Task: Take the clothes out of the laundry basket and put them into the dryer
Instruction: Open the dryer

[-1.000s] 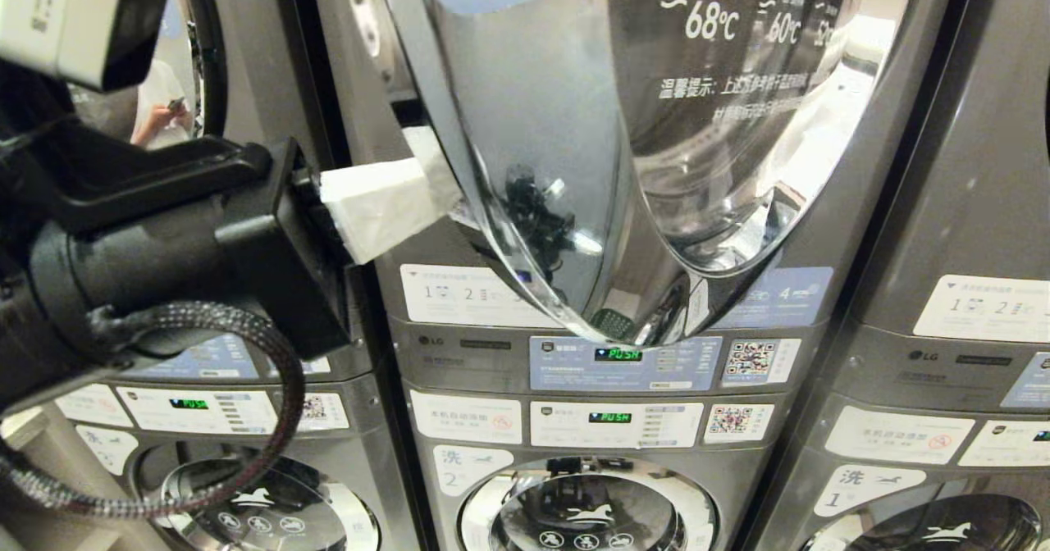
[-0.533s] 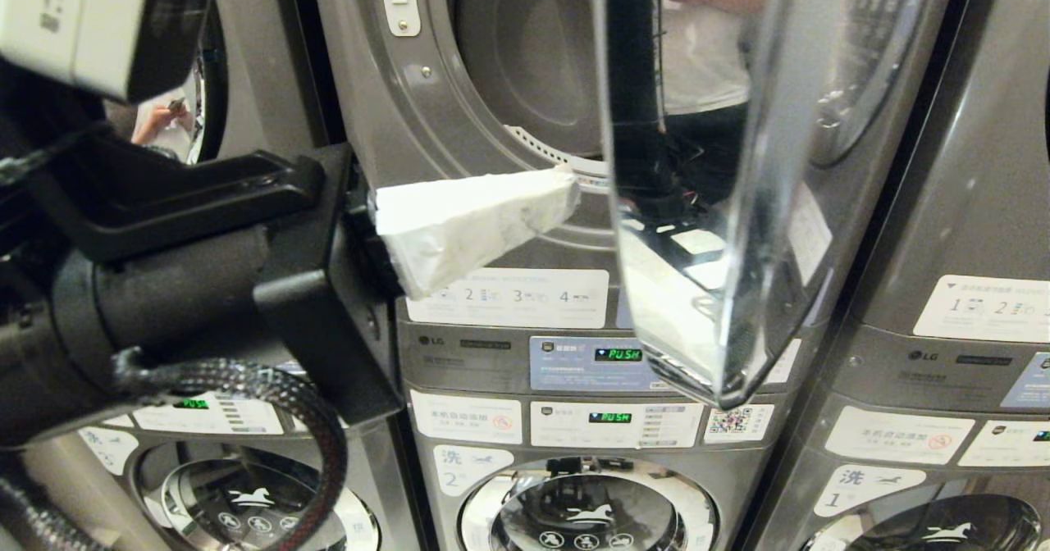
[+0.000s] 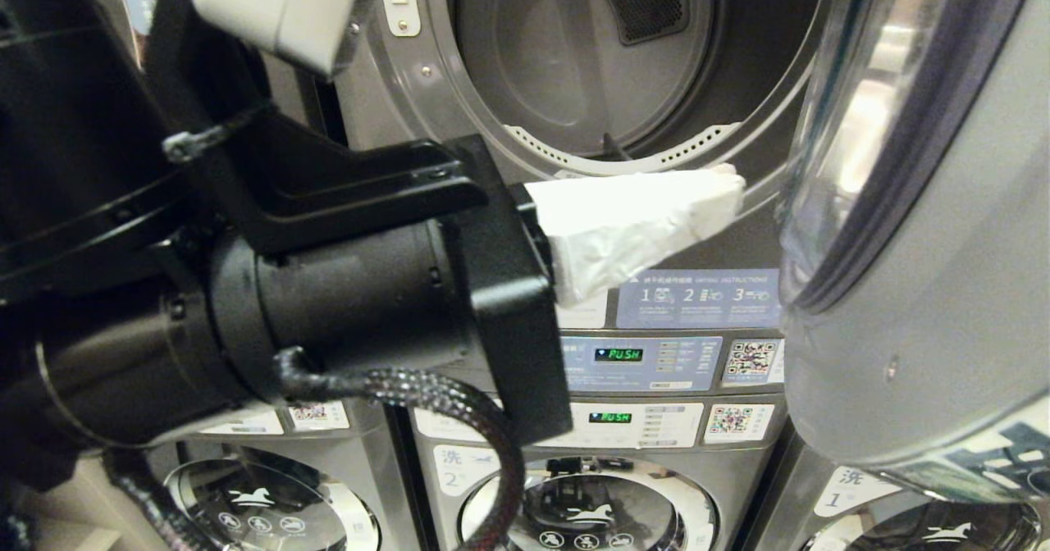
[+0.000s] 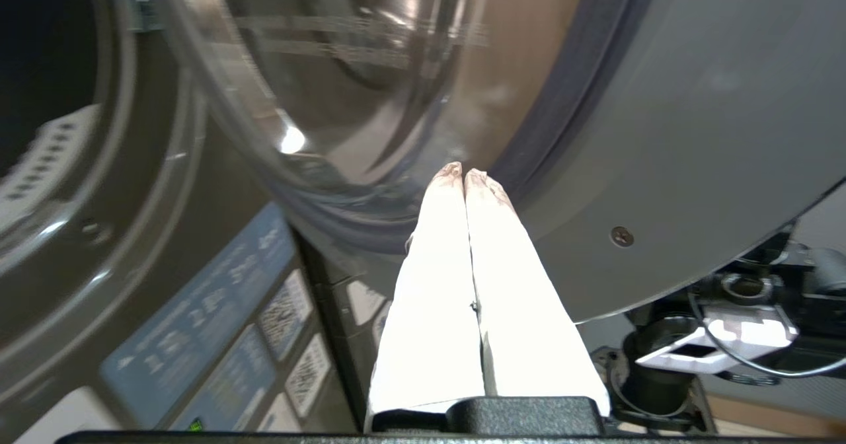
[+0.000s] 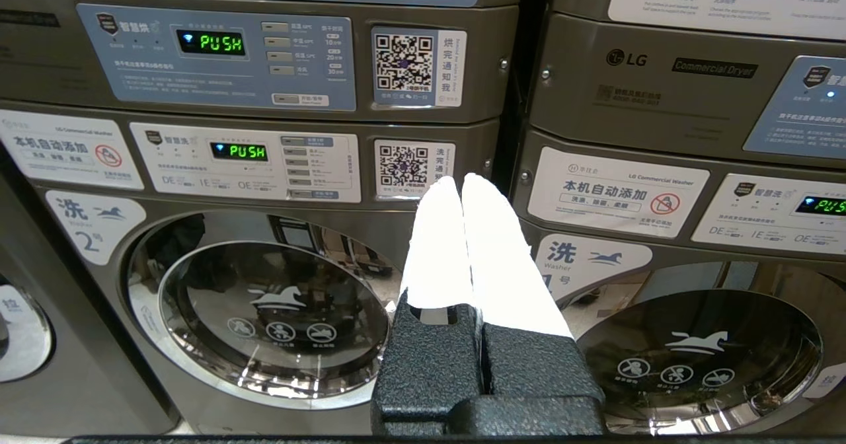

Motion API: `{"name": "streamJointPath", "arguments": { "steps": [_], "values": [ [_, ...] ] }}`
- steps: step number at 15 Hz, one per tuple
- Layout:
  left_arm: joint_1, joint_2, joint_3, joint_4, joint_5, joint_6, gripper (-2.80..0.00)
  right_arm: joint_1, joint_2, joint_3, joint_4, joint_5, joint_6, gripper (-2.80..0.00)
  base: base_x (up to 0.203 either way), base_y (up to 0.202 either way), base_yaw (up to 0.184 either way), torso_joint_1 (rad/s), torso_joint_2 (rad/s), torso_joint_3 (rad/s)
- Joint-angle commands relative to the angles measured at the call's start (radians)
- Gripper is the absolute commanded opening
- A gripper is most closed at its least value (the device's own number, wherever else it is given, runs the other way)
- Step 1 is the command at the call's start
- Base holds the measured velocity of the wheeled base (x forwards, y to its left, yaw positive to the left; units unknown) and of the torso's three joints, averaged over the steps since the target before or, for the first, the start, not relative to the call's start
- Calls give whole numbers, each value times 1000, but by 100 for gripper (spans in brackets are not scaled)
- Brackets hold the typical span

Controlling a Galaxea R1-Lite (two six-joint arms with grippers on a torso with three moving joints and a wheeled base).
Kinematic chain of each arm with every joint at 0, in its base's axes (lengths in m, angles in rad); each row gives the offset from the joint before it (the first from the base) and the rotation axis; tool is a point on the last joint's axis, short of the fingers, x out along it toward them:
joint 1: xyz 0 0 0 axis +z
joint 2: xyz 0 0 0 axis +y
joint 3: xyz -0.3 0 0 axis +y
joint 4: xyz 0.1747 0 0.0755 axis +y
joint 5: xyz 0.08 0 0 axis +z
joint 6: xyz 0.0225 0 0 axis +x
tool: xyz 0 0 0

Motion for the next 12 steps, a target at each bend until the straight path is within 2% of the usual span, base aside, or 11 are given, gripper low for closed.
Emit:
{"name": "streamJointPath", "arguments": {
  "steps": [1,6,12],
  "values": [
    [-27,45,-20,-4,3,0,-280,0,1,0,-1,1,1,-280,0,0,0,0,0,0],
    [-110,135,-93,-8,27,-1,-280,0,1,0,-1,1,4,-280,0,0,0,0,0,0],
    [-209,314,-284,-18,40,-3,-280,0,1,0,-1,1,4,-280,0,0,0,0,0,0]
  ]
}}
